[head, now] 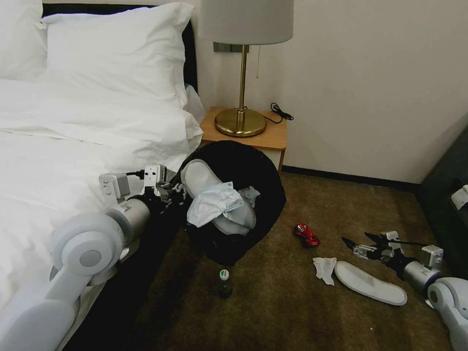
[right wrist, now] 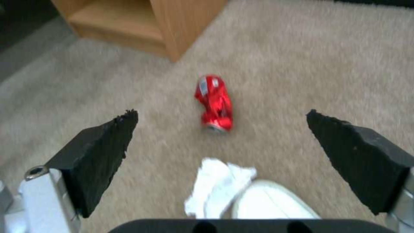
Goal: Pick up the trash bin, then pick up the garbage on the floor and place it into the trash bin.
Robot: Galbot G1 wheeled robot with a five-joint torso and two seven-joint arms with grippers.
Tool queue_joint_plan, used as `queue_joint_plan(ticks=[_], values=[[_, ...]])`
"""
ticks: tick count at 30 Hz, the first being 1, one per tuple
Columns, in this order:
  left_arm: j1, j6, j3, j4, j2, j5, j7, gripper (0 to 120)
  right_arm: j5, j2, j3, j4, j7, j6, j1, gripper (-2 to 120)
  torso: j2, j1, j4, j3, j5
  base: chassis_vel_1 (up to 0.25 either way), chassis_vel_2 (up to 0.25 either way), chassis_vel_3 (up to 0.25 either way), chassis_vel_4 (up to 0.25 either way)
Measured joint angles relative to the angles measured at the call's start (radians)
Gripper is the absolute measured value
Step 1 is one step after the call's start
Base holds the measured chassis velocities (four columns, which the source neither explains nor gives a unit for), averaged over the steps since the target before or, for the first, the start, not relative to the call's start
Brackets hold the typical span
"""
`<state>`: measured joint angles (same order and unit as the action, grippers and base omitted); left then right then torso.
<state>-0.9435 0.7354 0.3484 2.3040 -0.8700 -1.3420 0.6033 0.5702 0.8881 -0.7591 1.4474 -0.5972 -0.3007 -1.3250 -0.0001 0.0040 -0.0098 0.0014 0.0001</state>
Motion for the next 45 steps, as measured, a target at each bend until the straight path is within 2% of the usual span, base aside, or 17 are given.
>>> queue_joint_plan(ticks=[3,14,20,25,38,45], values=[[0.005,0.000,0.000,-0.007,-0.002,0.000,-0.002,1,-0.009,-0.025,0.009,-0.073,-0.041,0.012,0.017,100,0.000,0.000,0.0001,0.000,0.0001,0.000,0.000,0.000,0.000],[0.016,0.000,-0.003,-0.010,-0.001,-0.002,-0.009,1,-0.031,-0.036,0.018,-0.217,-0.075,0.016,0.050,100,0.000,0.000,0.0000,0.000,-0.0002,0.000,0.000,0.000,0.000],[0.011,0.000,-0.006,-0.006,0.004,-0.004,-0.010,1,-0.070,-0.014,0.040,-0.334,-0.081,0.027,0.105,100,0.000,0.000,-0.0004,0.000,-0.0002,0.000,0.000,0.000,0.000],[0.007,0.000,-0.009,-0.002,0.004,-0.003,-0.009,1,-0.094,0.014,0.063,-0.447,-0.079,0.074,0.169,100,0.000,0.000,-0.0002,0.000,0.0001,0.000,0.000,0.000,0.000],[0.002,0.000,-0.012,0.002,0.010,0.005,-0.018,1,-0.112,0.045,0.110,-0.566,-0.059,0.101,0.275,100,0.000,0.000,0.0002,0.000,-0.0004,0.000,0.000,0.000,0.000],[0.008,0.000,-0.010,-0.004,0.014,0.003,-0.023,1,-0.167,0.079,0.120,-0.623,-0.032,0.101,0.303,99,0.000,0.000,0.0003,0.000,-0.0003,0.000,0.000,0.000,0.000]])
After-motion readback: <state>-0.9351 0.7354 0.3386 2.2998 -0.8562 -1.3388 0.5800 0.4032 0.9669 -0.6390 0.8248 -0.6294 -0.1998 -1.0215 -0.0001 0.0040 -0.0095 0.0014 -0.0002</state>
